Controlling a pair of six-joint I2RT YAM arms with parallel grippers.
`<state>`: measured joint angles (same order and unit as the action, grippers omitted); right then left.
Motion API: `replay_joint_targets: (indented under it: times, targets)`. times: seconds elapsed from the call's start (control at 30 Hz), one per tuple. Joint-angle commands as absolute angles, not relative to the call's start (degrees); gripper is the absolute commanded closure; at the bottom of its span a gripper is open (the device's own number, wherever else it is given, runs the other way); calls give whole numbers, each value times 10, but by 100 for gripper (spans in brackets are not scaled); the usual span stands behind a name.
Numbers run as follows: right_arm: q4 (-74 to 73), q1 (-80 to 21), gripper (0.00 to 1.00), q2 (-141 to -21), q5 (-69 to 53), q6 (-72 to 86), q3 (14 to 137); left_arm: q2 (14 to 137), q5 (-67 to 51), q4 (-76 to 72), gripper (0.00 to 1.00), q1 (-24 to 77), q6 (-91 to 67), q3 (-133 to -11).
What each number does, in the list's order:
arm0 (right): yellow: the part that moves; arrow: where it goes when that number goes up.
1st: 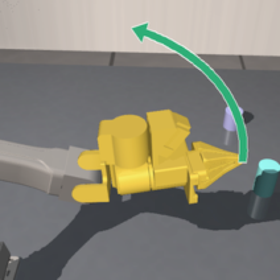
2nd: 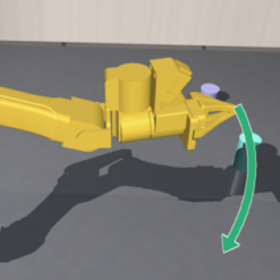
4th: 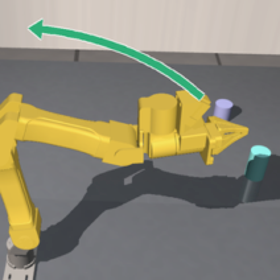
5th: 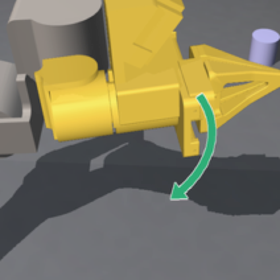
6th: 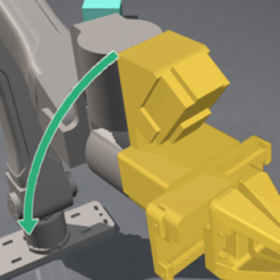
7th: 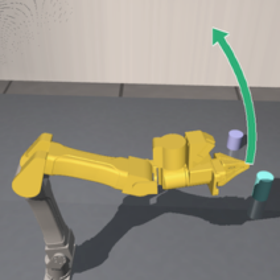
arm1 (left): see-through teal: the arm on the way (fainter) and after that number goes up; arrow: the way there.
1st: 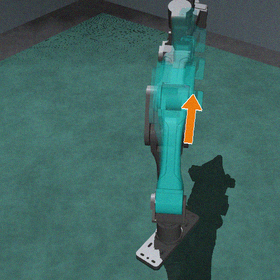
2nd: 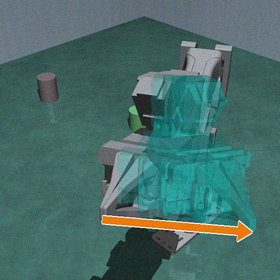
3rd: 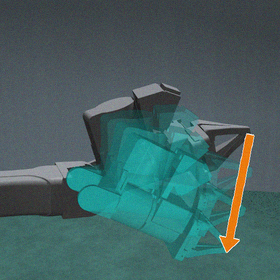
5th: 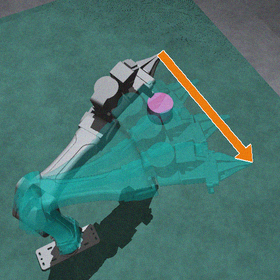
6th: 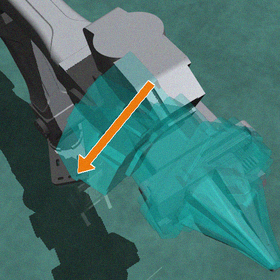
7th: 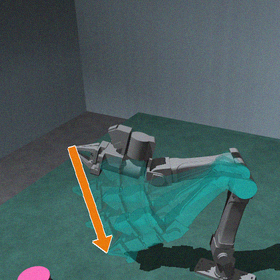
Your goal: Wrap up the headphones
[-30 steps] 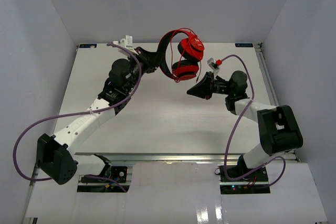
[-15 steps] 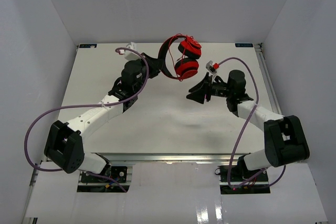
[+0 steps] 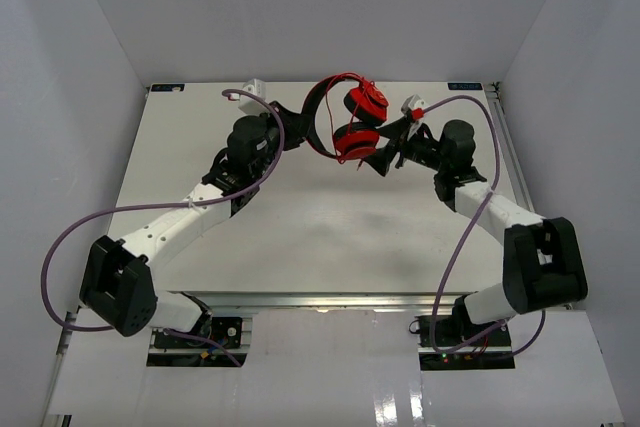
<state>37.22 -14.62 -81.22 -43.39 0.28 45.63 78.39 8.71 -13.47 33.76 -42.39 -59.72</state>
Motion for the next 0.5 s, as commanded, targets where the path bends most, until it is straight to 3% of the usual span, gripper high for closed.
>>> replay_joint_targets:
  times: [0.0, 0.07, 0.13, 0.17, 0.47]
  targets:
    - [468, -163, 2, -910, -387, 111, 570, 735, 64, -155, 100, 338, -441, -628]
    - [501, -164, 32, -964, -417, 180, 623, 731, 61, -152, 100, 338, -446, -629]
    - [502, -172, 73, -1011, -443, 240, 666, 728, 60, -151, 100, 338, -446, -629]
    - [500, -175, 89, -1012, -440, 238, 675, 725, 60, -148, 100, 338, -447, -629]
    - [508, -170, 92, -930, -470, 236, 551, 732, 84, -150, 100, 338, -438, -619]
